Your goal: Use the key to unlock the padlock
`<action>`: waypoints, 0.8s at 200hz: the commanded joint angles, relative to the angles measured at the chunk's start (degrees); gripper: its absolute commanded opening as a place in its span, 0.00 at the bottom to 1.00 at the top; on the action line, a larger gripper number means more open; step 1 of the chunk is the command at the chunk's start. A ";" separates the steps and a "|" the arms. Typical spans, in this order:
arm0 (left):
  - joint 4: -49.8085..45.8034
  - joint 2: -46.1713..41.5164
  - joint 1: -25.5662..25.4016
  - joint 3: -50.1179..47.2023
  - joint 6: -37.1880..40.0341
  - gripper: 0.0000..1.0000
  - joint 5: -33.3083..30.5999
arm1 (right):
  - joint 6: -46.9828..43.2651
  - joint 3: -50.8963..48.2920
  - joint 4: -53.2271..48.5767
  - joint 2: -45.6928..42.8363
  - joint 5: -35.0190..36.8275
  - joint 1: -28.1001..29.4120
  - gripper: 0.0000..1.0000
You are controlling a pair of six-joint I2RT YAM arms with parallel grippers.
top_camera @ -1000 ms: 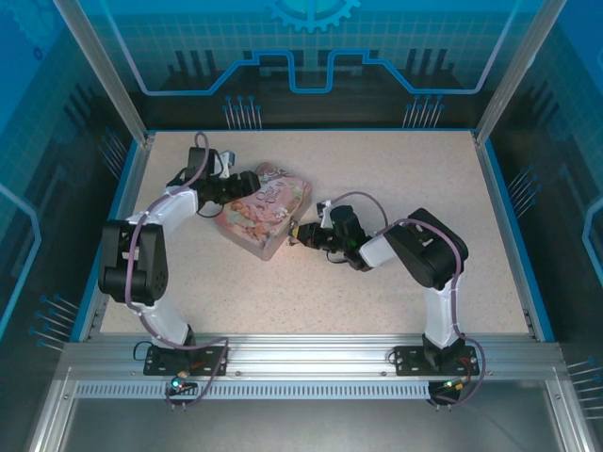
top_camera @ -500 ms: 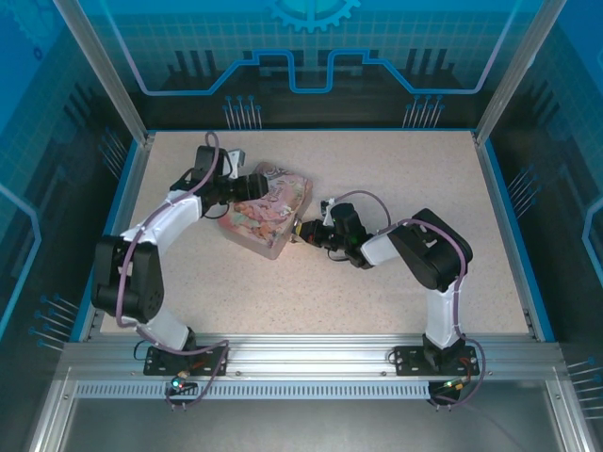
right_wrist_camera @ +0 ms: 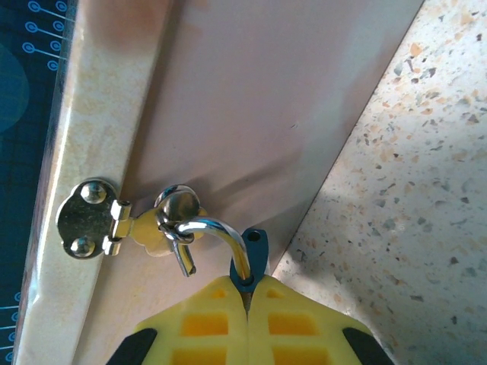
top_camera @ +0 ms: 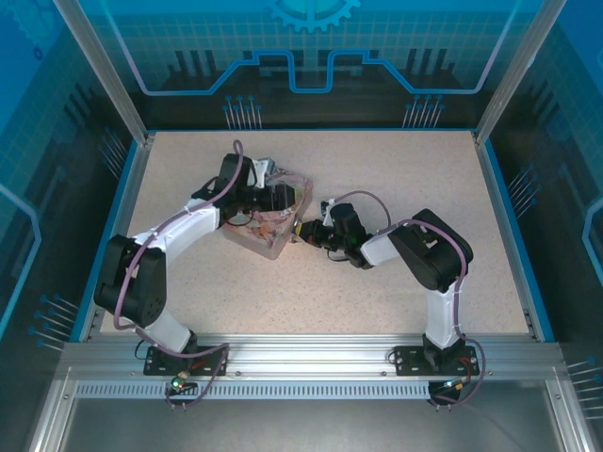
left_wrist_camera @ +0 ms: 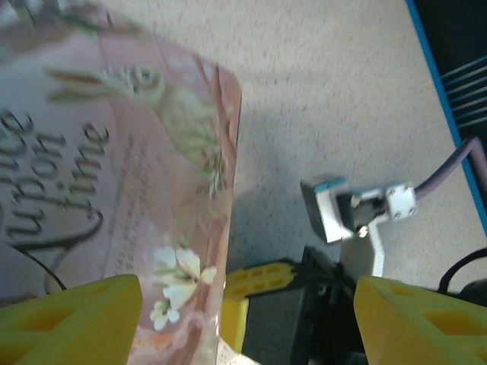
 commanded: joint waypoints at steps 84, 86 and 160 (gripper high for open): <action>2.73 -0.67 -1.49 -11.74 -1.31 0.74 0.22 | 2.98 2.35 -2.47 -2.10 3.94 -0.95 0.00; 2.81 -0.77 -1.52 -11.97 -1.32 0.74 0.21 | 3.07 2.44 -2.55 -2.00 3.97 -1.01 0.00; 3.72 -2.20 -1.69 -16.24 -1.70 0.75 -0.85 | 3.28 6.18 -5.91 -3.84 4.11 -2.43 0.00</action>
